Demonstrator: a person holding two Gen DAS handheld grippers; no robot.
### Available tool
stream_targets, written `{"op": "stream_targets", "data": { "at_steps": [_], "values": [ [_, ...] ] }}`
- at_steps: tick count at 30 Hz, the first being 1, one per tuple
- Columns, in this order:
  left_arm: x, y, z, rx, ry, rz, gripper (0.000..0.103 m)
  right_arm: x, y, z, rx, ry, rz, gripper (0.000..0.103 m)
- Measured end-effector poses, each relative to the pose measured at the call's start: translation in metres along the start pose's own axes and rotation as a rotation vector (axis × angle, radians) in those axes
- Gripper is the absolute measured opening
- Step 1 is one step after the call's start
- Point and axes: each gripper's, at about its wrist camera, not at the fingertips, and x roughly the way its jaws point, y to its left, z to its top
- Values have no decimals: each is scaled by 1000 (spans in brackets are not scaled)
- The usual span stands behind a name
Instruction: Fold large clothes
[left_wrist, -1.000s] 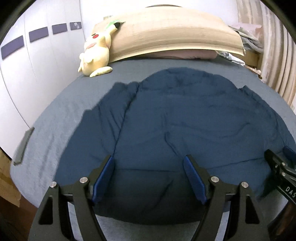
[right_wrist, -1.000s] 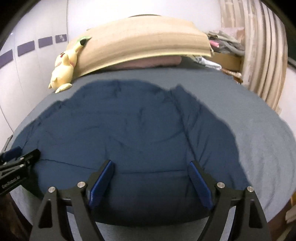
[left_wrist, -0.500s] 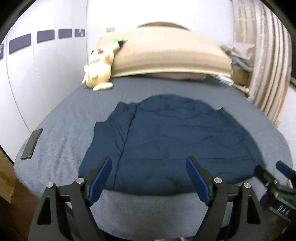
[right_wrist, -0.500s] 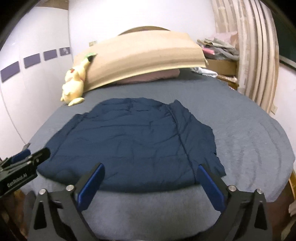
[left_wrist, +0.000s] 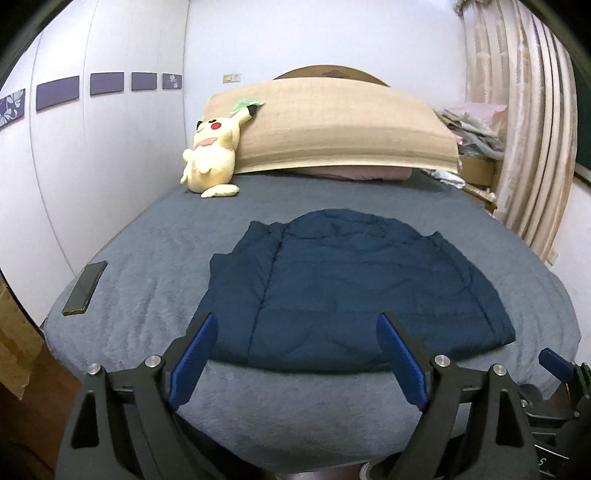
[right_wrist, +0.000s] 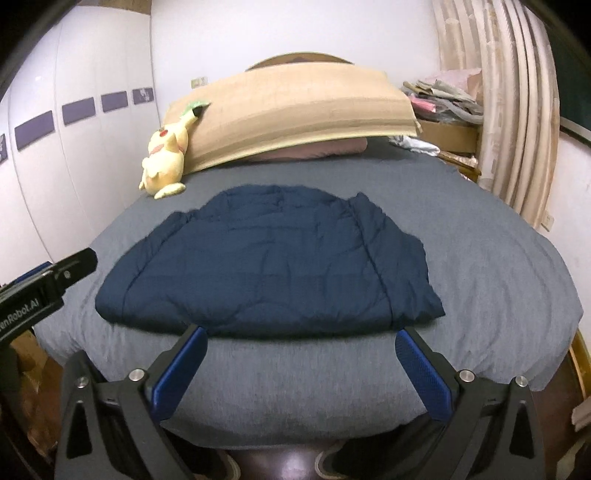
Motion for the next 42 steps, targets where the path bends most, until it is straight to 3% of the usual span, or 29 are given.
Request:
{"op": "stream_targets", "data": {
  "at_steps": [10,28,42],
  "values": [
    [-11,8,-2,9,-2,57,88,-20,7,-1,-25,-47,-10,103],
    [-23,6,-1,21,-37,39,90,-31,13,0,-48,-88,-24,103],
    [-18,4,-2,26,-22,38,90,-32,8,6,-10,-94,-25,103]
  ]
}}
